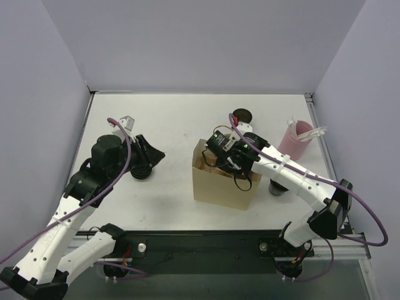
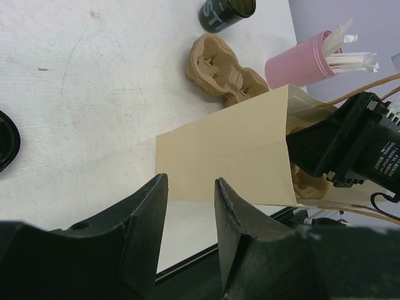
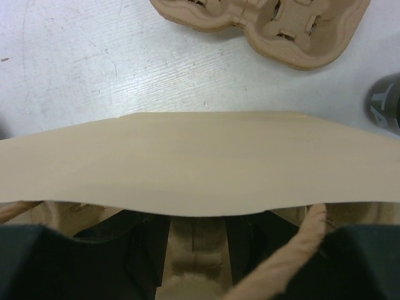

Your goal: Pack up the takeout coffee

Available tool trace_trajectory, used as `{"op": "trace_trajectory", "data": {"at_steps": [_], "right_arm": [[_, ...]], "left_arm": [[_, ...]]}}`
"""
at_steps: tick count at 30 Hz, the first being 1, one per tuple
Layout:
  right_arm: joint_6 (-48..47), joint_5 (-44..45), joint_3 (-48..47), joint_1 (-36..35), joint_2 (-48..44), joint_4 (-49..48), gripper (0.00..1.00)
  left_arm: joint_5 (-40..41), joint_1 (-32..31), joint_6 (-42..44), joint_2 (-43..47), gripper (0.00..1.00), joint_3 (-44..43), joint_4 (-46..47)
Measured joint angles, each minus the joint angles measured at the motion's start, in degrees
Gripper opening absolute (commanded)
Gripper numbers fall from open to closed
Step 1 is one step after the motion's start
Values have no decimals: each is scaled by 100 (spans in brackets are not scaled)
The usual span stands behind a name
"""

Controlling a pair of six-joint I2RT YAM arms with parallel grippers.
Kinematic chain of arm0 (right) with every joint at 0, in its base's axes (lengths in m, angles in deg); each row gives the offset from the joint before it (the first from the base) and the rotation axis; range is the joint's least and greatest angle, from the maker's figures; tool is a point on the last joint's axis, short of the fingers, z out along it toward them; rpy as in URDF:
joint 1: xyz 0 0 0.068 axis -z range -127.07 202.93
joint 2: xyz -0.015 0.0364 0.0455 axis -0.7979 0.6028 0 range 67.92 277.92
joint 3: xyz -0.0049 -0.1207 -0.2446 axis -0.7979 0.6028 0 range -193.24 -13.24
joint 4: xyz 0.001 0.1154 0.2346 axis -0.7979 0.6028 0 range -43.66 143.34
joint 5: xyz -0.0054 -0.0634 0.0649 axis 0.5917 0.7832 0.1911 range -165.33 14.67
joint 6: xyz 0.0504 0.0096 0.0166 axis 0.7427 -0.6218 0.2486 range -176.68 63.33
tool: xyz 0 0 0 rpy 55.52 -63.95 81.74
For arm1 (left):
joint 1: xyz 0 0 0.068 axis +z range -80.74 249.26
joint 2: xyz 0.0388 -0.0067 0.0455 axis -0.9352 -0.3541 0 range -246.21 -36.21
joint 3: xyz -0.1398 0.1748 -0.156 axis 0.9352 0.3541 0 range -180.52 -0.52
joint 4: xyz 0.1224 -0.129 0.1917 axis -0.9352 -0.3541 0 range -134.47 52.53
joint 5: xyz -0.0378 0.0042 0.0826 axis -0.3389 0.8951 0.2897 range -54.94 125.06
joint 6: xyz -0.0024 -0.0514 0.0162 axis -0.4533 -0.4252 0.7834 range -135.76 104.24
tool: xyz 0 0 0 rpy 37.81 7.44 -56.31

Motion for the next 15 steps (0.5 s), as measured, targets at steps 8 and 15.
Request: {"op": "trace_trajectory", "data": {"at_steps": [8, 15], "right_arm": [[105, -2, 131, 0, 24, -133, 68], [66, -2, 131, 0, -24, -111, 58]], "left_arm": [[61, 0, 76, 46, 47, 0, -52], [101, 0, 125, -7, 50, -70, -90]]}}
